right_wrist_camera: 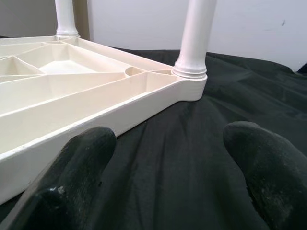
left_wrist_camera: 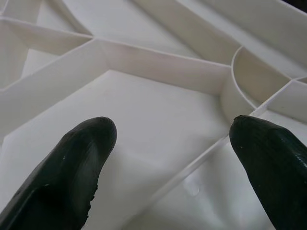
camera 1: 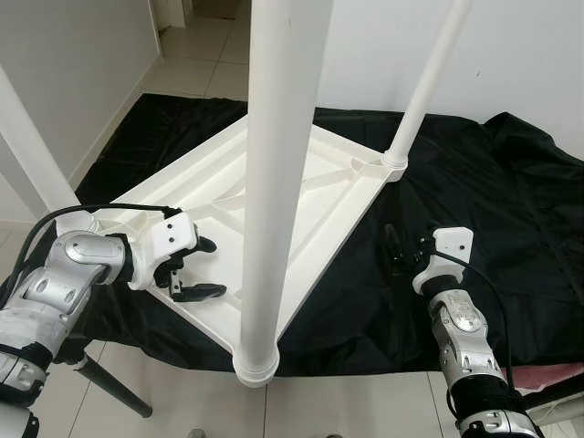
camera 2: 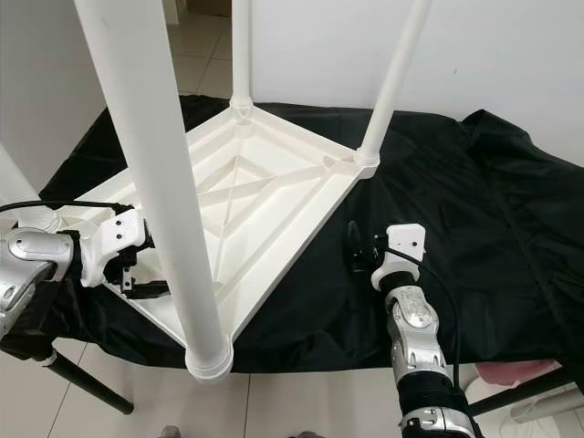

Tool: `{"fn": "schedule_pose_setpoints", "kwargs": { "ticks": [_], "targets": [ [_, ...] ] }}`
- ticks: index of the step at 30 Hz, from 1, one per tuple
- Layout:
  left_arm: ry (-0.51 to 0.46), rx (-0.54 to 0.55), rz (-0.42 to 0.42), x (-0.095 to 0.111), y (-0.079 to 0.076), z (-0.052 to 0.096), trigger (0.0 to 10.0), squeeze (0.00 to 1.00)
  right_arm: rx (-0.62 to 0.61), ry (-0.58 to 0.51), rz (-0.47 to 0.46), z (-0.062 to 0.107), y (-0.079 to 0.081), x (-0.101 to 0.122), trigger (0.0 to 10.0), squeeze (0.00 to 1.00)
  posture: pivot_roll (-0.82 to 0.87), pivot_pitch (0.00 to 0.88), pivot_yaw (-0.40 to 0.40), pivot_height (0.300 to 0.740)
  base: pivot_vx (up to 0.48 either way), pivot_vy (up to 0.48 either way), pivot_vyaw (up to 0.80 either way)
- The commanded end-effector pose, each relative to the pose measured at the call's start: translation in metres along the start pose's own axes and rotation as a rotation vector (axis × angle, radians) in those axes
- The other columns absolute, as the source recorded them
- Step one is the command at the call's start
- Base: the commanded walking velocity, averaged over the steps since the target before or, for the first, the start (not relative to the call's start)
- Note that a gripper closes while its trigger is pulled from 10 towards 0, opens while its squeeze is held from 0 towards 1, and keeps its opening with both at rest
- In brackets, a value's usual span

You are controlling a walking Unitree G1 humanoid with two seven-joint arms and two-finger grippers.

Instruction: Building children table

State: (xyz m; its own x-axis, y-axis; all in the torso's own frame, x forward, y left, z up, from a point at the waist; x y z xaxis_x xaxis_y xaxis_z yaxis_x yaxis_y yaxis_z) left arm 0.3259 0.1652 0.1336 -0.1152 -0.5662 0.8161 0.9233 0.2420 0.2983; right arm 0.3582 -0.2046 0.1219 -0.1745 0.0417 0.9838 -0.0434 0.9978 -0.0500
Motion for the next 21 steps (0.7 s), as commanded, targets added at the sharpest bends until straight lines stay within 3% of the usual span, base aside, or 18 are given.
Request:
{"fn": "schedule_pose_setpoints", "kwargs": {
  "ticks": [1,6,21],
  "targets": [
    [-0.02,-0.124,0.006,0.003,-0.012,0.007,10.0,0.0,-0.015,0.017,0.006,0.004,-0.005,-0.006,10.0,0.0,0.04,0.028,-0.044,0.74,0.0,0.0,0.0],
    [0.003,-0.144,0.018,-0.001,-0.015,0.013,10.0,0.0,-0.014,0.02,0.001,0.004,-0.002,-0.008,10.0,0.0,0.04,0.027,-0.049,0.74,0.0,0.0,0.0],
    [0.112,-0.149,-0.046,-0.021,-0.02,0.0,10.0,0.0,-0.001,0.012,0.01,-0.002,-0.001,-0.004,10.0,0.0,0.04,0.021,-0.059,0.74,0.0,0.0,0.0]
  ]
}}
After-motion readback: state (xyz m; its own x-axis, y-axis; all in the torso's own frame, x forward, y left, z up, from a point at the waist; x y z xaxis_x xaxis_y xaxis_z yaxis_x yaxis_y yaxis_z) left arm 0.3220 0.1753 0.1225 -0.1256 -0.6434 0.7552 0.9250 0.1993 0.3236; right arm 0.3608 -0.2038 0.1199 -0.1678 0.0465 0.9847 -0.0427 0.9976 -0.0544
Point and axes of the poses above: a point about 5 cm out from each wrist's last joint towards the gripper, its own z axis pointing back from the gripper into the wrist, its own x axis along the axis of the wrist's last joint, y = z × x, the point moved 5 cm from there along -z, pointing out of the wrist towards the gripper, and after that the axes turned 2 degrees about -z, right-handed, at the moved point
